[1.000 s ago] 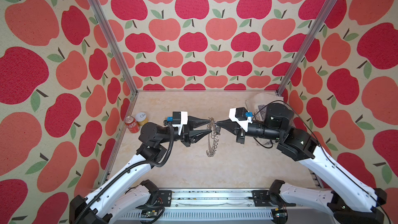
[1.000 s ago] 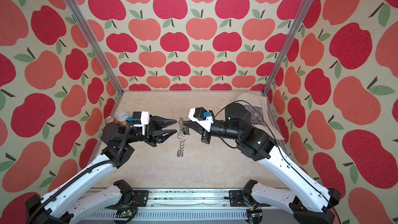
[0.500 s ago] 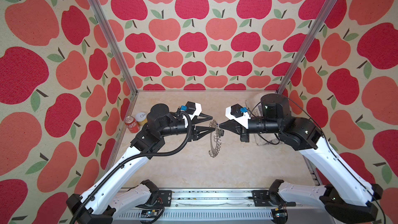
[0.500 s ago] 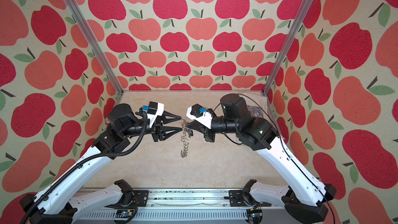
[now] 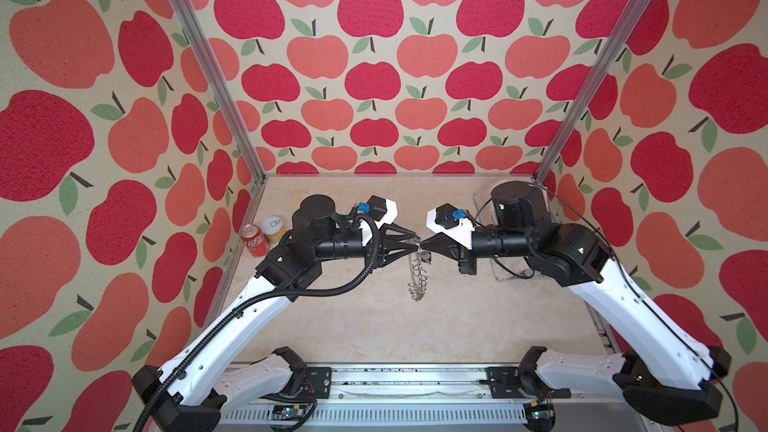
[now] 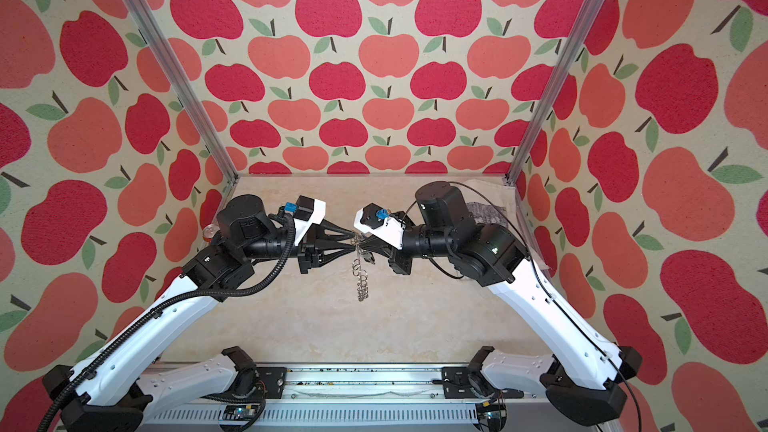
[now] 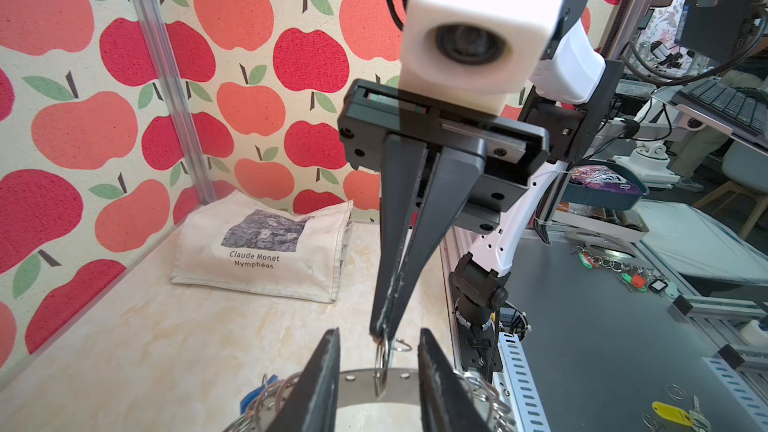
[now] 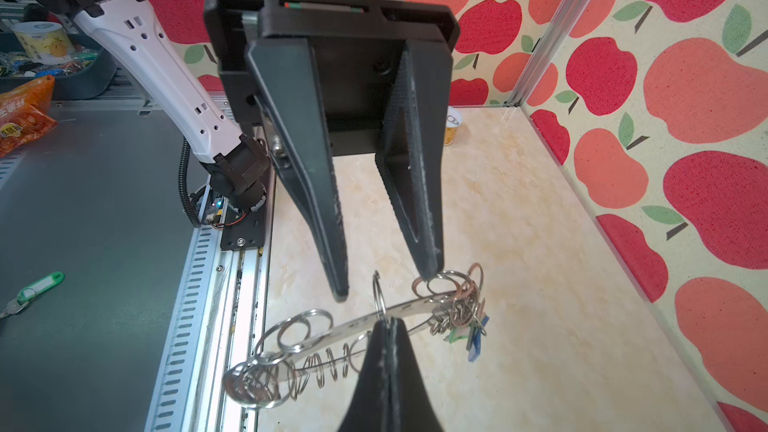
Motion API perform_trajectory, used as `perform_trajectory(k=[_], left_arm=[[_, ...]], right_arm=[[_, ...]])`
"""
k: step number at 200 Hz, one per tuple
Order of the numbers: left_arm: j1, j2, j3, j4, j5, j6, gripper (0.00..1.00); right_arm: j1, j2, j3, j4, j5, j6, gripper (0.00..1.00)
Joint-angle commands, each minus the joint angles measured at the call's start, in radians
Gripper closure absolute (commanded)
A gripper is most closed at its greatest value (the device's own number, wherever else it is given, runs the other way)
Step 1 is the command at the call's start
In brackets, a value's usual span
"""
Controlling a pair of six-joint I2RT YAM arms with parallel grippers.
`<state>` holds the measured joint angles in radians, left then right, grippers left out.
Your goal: Put the keys on the keyring
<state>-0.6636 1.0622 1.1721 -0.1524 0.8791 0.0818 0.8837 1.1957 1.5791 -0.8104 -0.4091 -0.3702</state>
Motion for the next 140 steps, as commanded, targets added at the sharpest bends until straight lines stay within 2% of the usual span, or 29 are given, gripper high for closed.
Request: perform_trajectory(k=[1,140], left_arm=[[-0.01,0.008,0.041,-0.031,0.031,0.016,0.71],[-0.038,0.021,0.057,-0.045,0.002,0.036,0.91]], right_arm=[[0.008,-0.009,0.042,0.007,0.014,-0.016,1.0],[0.017,-0.012,0.03,0.021,0.02,-0.016,1.0]])
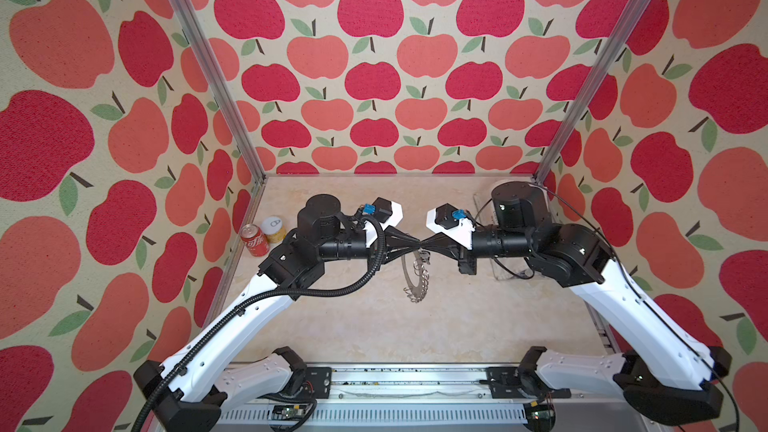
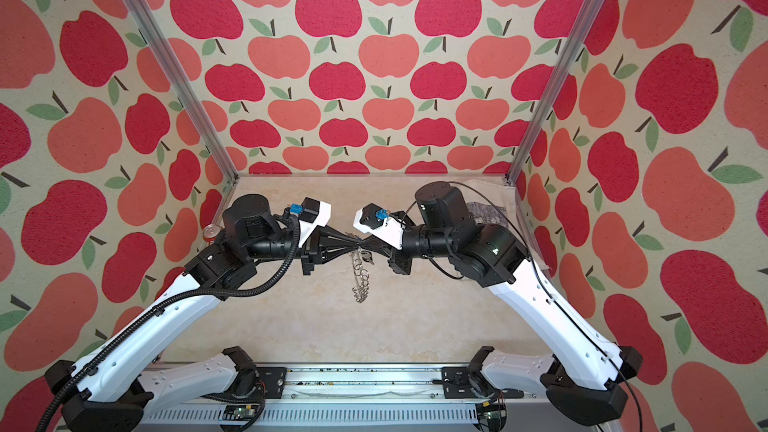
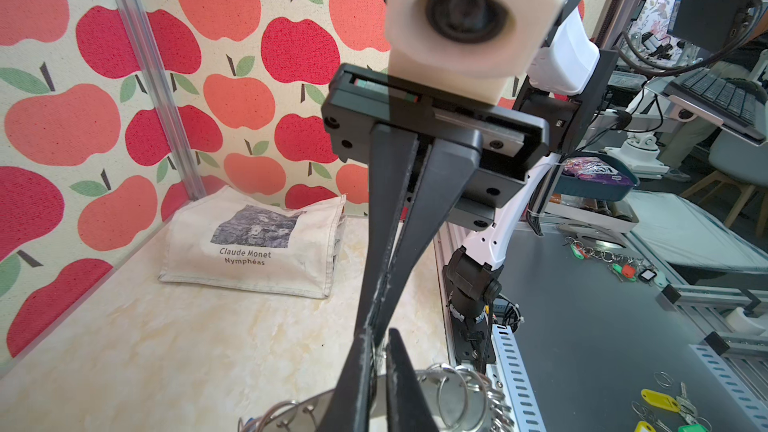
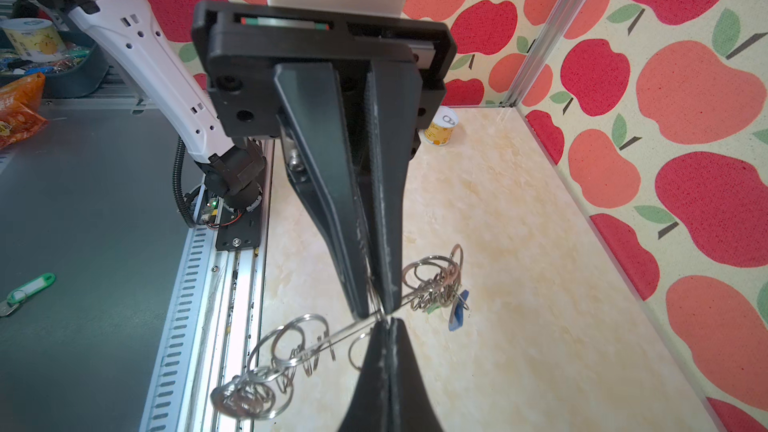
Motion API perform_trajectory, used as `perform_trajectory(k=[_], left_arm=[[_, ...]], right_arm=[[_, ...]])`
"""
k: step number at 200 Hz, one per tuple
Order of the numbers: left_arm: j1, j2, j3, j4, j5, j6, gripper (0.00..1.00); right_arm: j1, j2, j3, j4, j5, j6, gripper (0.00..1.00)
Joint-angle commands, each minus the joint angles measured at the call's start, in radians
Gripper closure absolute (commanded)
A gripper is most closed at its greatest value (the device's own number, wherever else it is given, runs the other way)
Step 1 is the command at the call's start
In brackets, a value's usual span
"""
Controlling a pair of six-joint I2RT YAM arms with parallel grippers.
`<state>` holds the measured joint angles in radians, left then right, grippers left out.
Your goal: Put the keys on the keyring
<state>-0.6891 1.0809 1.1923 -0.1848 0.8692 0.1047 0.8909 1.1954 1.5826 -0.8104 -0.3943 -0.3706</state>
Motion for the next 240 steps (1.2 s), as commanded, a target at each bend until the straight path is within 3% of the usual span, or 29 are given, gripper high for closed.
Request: perform_trajectory(k=[1,49,109,134,149,240], left_arm=[[-0.012,0.002,0.037,-0.014,0.012,0.013,0.92],[-0.021,0.032,0.041,-0.034,0.002,0.023,1.0],[-0.023,0.011,-0.022,0.066,-0.022,0.004,1.0],[-0.01,-0.053,-0.075,0.178,-0.054,-0.041,1.0],[0.009,-0.08,-0.118,0.281,-0.062,-0.096,1.0],[0.026,-0.097,-0.217,0.638,-0.045,-0.249,1.0]], right_arm=[[0.009,-0.012,0.027,0.022,0.006,-0.015,1.0],[0.012,-0.018,0.026,0.028,0.016,-0.018,1.0],[0.014,-0.025,0.01,0.044,0.039,-0.01,1.0],[0.013,-0.051,-0.008,0.056,0.066,-0.002,0.73],[0.01,-0.071,-0.023,0.07,0.076,0.013,0.66],[0.005,-0.112,-0.116,0.212,0.007,0.106,0.64]])
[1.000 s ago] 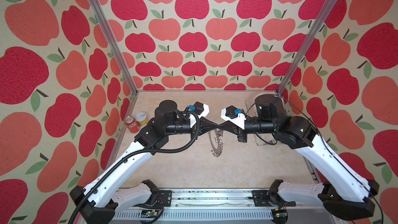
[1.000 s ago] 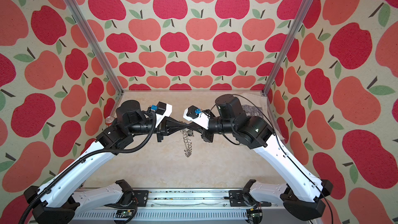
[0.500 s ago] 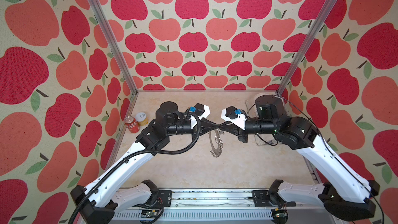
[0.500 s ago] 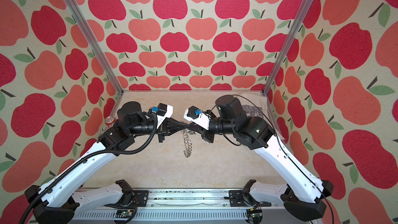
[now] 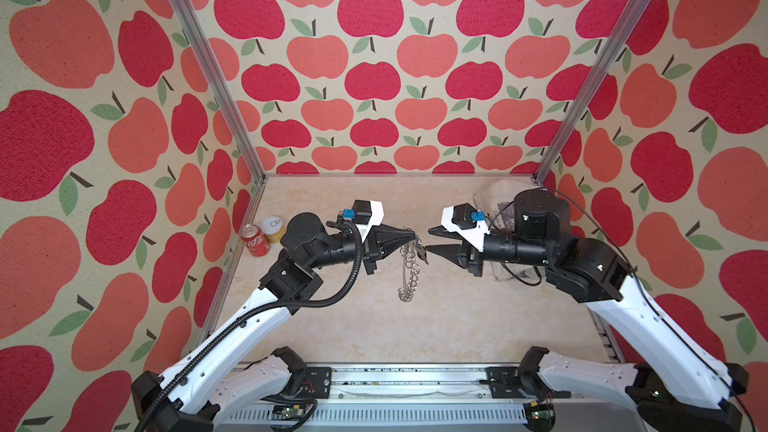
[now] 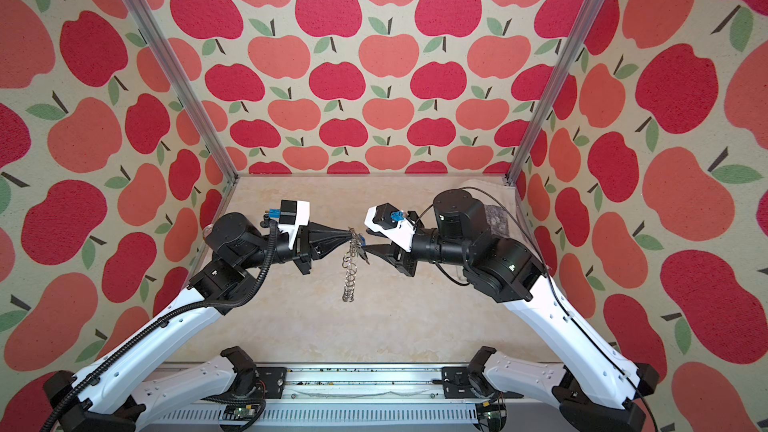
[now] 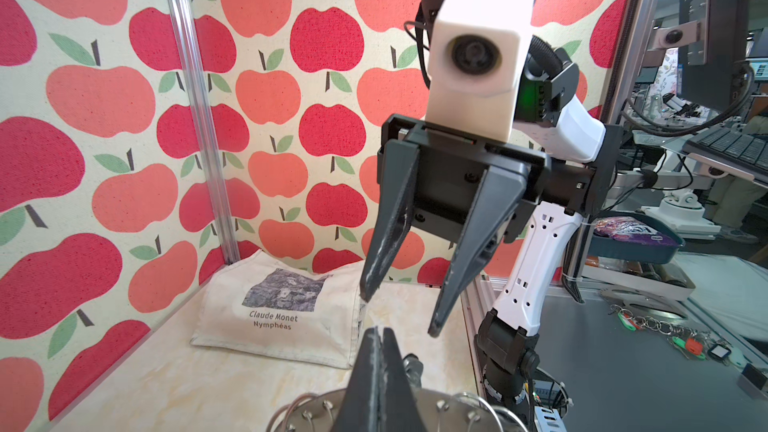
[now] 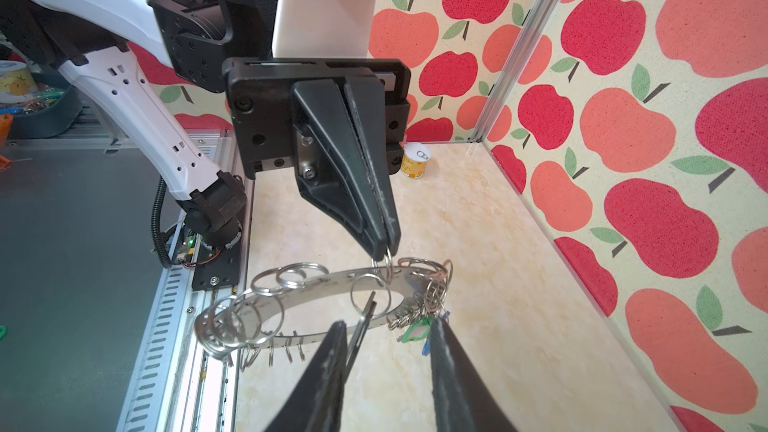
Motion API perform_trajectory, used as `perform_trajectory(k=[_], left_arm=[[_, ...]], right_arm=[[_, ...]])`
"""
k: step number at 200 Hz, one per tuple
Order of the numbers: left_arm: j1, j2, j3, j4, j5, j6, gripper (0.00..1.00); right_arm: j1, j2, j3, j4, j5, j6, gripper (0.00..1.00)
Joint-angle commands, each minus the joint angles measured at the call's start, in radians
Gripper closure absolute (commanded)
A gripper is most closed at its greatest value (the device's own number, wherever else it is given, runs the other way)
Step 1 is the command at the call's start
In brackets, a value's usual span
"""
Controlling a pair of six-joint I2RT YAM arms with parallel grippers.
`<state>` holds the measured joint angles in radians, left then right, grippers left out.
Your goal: Put the keys on the keyring
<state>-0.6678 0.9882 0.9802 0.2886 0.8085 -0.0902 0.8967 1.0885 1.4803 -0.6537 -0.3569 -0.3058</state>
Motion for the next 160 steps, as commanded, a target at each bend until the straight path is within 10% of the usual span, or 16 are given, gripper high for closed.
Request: perform_trajectory(k=[1,160], left_arm=[[0.005,-0.005,-0.005,0.165,0.016,-0.055,1.0],[-0.006,0.021,-0.011,0.247,0.035,-0.062,1.0]], right_arm=[[-0.001,-0.006,-0.014,0.055,-0.031,0.042,0.64],[-0.06,0.02,0.003,0.131,-0.164,0.179,0.71]])
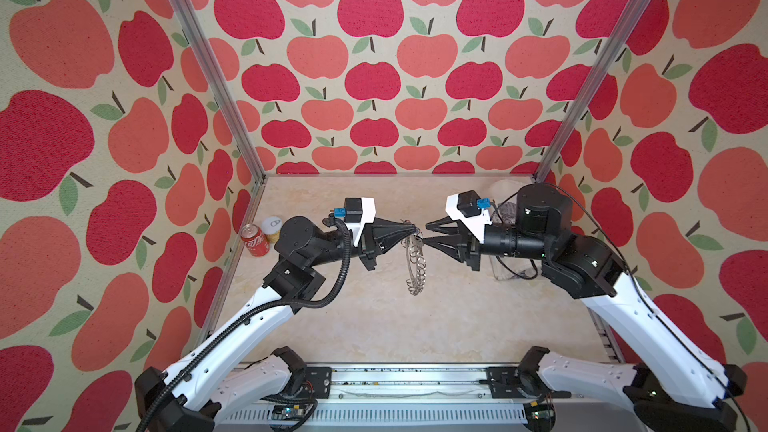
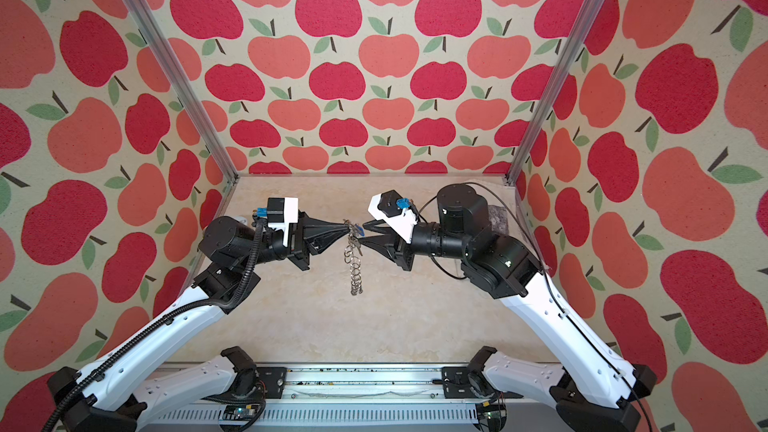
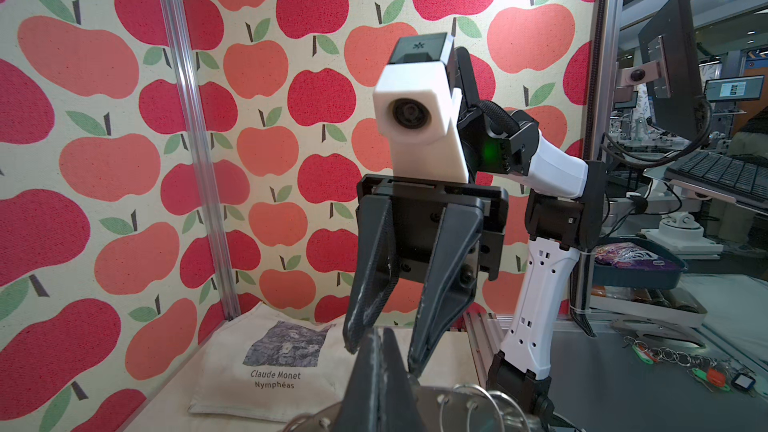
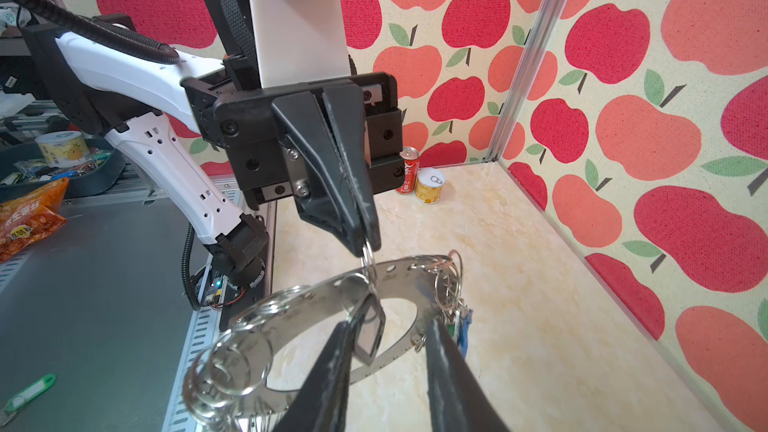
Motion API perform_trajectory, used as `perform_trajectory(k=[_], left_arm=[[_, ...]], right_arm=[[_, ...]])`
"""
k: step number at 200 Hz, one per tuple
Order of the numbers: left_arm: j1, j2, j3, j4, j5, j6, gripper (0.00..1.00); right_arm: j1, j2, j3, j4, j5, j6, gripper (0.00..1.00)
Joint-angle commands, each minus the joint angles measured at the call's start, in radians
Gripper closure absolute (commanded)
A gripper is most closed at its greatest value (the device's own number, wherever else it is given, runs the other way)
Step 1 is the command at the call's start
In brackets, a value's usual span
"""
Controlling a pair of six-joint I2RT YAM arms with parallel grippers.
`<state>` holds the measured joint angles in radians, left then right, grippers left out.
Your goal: Put the keys on the keyring
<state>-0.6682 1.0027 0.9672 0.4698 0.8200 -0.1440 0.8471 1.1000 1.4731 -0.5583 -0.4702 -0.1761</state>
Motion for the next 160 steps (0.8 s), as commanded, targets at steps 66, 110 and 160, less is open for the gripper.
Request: perform_trajectory(k=[66,110,160], left_arm=[[-0.008,0.013,0.002,0.078,0.028,-0.003,1.0],[-0.007,0.008,-0.004,0.098,0.016,-0.006,1.0],[-0.008,0.012,-0.027,0.177,-0.011,-0.036,1.0]], right_arm=[[-0.02,0.033,0.022,0.025,-0.113,0.059,0.84],[-0.02,0.035,0.019,0.013,-0.127,0.057,0.96],[-0.02,0.026,-0.018,0.056,-0.149,0.083,1.0]])
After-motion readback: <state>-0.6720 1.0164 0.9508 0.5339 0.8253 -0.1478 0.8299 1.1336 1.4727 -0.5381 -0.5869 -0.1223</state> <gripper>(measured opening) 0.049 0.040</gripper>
